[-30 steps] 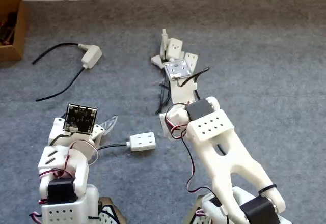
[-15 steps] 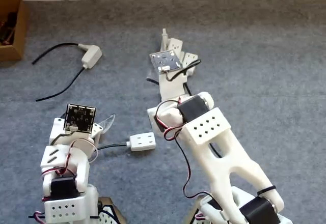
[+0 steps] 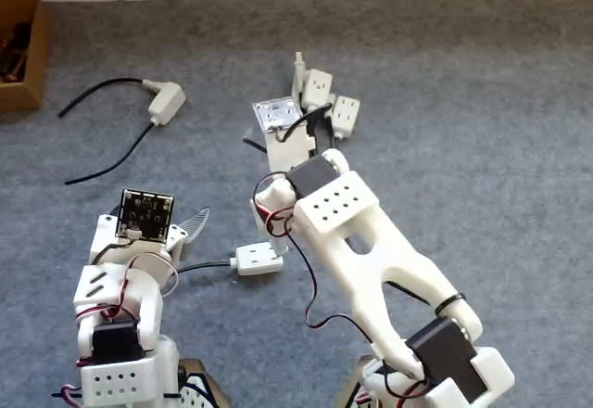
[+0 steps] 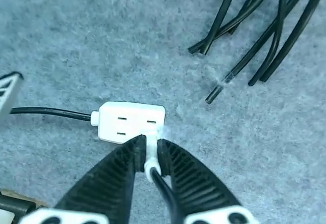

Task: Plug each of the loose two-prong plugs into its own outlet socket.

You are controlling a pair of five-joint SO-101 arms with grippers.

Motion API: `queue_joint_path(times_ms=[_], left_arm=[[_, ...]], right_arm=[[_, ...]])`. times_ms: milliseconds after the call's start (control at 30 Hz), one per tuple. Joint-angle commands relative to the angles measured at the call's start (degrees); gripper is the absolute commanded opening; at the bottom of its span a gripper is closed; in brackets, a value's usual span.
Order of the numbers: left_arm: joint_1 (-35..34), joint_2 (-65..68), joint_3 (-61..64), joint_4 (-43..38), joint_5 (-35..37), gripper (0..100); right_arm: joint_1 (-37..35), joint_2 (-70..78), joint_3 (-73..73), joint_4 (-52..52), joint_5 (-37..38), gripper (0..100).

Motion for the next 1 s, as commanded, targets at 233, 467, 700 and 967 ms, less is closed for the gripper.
queue_joint_path(times_ms=[233,467,700,967], left_arm=[[-0.1,-0.5,0.7,-1.1,0.4,37],[0.0,-0.6,0.9,-1.1,0.4,37],[0.0,-0.6,1.0,-1.1,0.4,37],[0.0,-0.6,1.1,-1.1,0.4,37]], right_arm=[[-1.2,-0.7,-3.7,1.4,-7.7,2.3],[-0.9,-0.9,-2.7,5.3,-12.5,3.4],[-1.0,-0.4,-2.4,2.6,-12.5,0.3],[-0.8,-0.4,1.7,-2.6,-12.4,0.6]])
